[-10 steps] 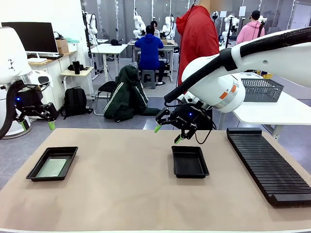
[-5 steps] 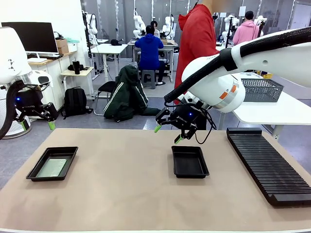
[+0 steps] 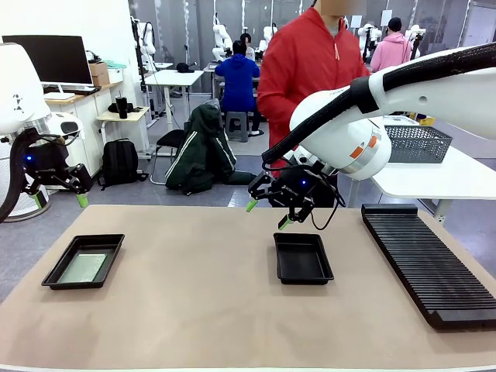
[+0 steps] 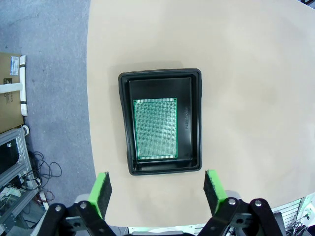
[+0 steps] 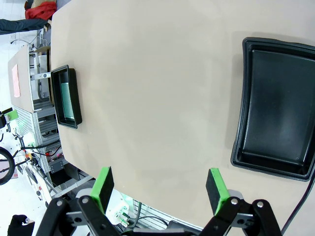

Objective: Inspect and transfer BCBs to ESD trays.
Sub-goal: Pick up the Blank PCB from the PCB Rack and place it in the right ESD tray.

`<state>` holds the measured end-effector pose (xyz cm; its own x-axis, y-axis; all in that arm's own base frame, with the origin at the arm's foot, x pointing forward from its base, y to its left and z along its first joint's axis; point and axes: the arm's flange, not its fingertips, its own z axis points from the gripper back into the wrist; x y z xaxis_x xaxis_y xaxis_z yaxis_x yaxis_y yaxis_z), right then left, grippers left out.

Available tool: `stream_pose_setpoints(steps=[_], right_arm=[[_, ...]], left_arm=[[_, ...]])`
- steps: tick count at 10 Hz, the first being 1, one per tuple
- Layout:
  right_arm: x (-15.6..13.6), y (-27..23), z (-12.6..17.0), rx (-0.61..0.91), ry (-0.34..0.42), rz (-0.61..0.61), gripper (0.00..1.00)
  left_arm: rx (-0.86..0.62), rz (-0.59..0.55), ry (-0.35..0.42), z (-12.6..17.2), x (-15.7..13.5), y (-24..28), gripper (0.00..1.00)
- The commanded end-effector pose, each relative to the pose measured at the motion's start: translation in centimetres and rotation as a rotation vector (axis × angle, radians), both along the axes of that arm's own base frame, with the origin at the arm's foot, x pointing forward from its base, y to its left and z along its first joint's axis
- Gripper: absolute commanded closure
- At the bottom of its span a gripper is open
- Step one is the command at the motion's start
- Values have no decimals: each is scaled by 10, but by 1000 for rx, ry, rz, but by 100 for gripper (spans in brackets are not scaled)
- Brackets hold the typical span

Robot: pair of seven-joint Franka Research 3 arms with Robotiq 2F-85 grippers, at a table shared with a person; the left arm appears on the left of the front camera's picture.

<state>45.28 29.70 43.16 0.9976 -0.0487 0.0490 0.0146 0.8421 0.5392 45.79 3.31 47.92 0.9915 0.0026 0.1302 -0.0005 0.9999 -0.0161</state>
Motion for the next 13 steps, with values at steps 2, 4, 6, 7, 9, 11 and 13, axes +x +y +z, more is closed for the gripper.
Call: stream_pose_setpoints(steps=[2, 4, 6, 7, 9, 11, 13], right_arm=[[0, 1, 0, -15, 3, -14, 0], [0, 1, 0, -15, 3, -14, 0], [0, 1, 0, -15, 3, -14, 0], [0, 1, 0, -15, 3, -14, 0], [0, 1, 0, -15, 3, -14, 0], [0, 1, 0, -15, 3, -14, 0], [0, 1, 0, -15, 3, -14, 0]], left_arm=[[-8, 2, -7, -2, 0, 0, 0], [-8, 2, -7, -2, 0, 0, 0], [-8, 2, -7, -2, 0, 0, 0], [-8, 2, -7, -2, 0, 0, 0], [-8, 2, -7, -2, 0, 0, 0], [-8, 2, -7, -2, 0, 0, 0], [-8, 2, -7, -2, 0, 0, 0]])
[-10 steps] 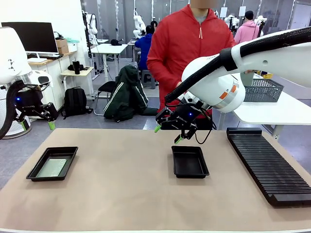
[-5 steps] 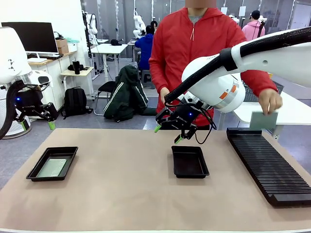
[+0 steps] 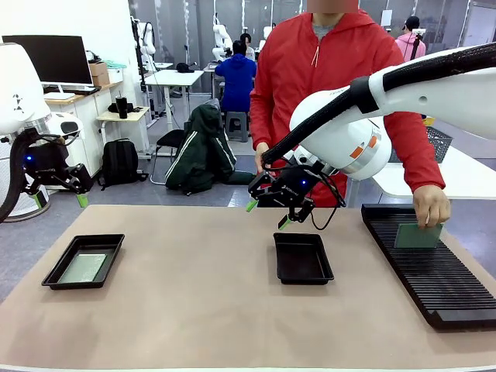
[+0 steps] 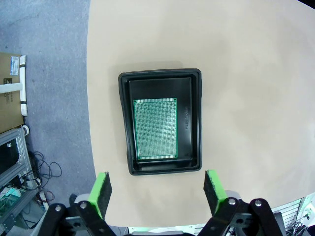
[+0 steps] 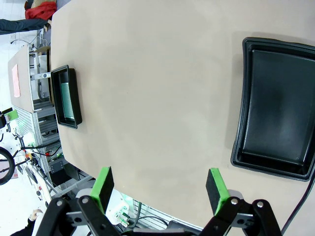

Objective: Inspect and transfer BCBs to ESD trays.
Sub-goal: Pick up the Blank PCB from the PCB Rack and place it in the right ESD tray.

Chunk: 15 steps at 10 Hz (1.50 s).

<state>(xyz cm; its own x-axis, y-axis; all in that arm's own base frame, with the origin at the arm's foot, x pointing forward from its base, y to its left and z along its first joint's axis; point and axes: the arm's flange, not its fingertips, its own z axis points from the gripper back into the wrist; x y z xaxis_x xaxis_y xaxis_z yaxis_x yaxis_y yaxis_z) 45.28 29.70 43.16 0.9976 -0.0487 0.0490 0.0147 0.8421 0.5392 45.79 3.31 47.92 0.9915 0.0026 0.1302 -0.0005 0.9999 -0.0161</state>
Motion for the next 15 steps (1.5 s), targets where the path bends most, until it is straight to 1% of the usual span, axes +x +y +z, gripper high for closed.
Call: stream_pose_setpoints(steps=[1, 15], right_arm=[[0, 1, 0, -15, 3, -14, 0], [0, 1, 0, -15, 3, -14, 0]], left_arm=[[-8, 2, -7, -2, 0, 0, 0], [-8, 2, -7, -2, 0, 0, 0]])
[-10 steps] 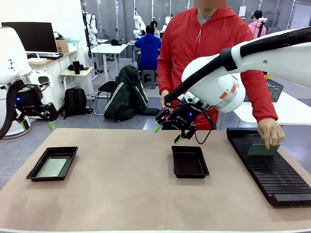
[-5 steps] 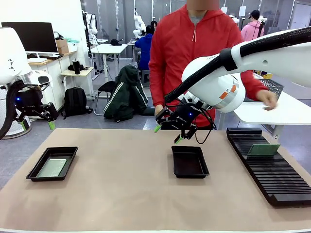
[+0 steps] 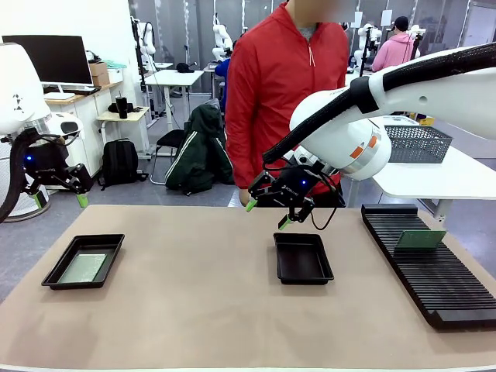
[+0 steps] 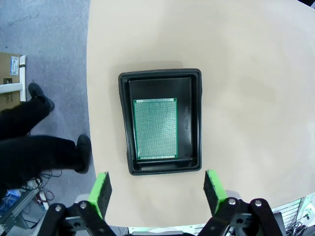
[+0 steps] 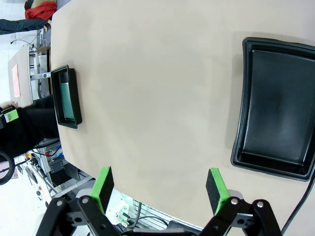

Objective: Inspect and transfer BCBs to ESD trays.
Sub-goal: Pick up the Blank PCB from the PCB Rack and place it in the right ESD tray.

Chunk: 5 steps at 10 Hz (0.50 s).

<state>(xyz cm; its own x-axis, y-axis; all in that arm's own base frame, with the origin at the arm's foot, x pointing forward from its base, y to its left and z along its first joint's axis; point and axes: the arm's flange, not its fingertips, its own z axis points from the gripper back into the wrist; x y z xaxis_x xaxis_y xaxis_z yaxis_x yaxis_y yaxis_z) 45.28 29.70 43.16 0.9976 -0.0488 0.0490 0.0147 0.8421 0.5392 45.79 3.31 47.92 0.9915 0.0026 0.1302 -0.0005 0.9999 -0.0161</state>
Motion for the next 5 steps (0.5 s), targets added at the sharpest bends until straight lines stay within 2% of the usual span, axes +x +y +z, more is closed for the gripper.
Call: stream_pose_setpoints(steps=[1, 5], right_arm=[[0, 1, 0, -15, 3, -14, 0], [0, 0, 0, 0, 0, 0, 0]], left_arm=[[-8, 2, -7, -2, 0, 0, 0], [-8, 2, -7, -2, 0, 0, 0]])
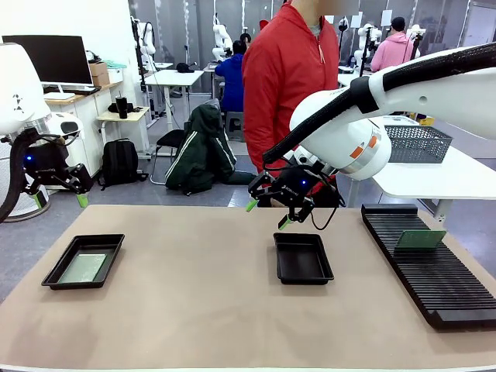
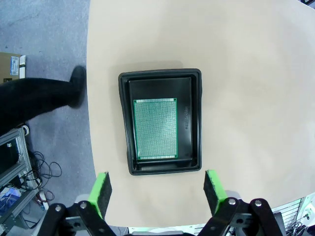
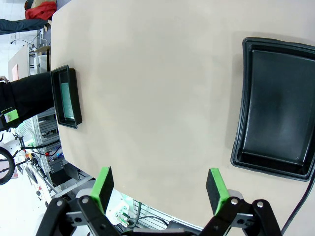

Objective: Inspect and transfer BCBs to ESD trays.
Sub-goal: Pick up the Blank PCB from the PCB Rack and place it in the right ESD tray.

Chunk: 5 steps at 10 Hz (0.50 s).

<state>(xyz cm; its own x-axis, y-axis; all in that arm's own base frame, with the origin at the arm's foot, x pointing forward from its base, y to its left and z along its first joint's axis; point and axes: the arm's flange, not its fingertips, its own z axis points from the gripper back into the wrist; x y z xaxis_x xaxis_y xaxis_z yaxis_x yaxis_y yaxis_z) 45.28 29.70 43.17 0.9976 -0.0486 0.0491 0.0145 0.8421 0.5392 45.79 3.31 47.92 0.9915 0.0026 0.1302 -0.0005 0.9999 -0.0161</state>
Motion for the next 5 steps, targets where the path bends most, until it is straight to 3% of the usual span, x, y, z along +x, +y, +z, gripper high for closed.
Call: stream_pose_setpoints(steps=[1, 2, 5], right_arm=[[-8, -11, 12, -27, -29, 78, 0], [-19, -26, 34, -94, -87, 154, 0], [-37, -93, 99, -236, -158, 261, 0]], left_arm=[[-8, 2, -7, -2, 0, 0, 0], [-8, 2, -7, -2, 0, 0, 0], [-8, 2, -7, -2, 0, 0, 0]])
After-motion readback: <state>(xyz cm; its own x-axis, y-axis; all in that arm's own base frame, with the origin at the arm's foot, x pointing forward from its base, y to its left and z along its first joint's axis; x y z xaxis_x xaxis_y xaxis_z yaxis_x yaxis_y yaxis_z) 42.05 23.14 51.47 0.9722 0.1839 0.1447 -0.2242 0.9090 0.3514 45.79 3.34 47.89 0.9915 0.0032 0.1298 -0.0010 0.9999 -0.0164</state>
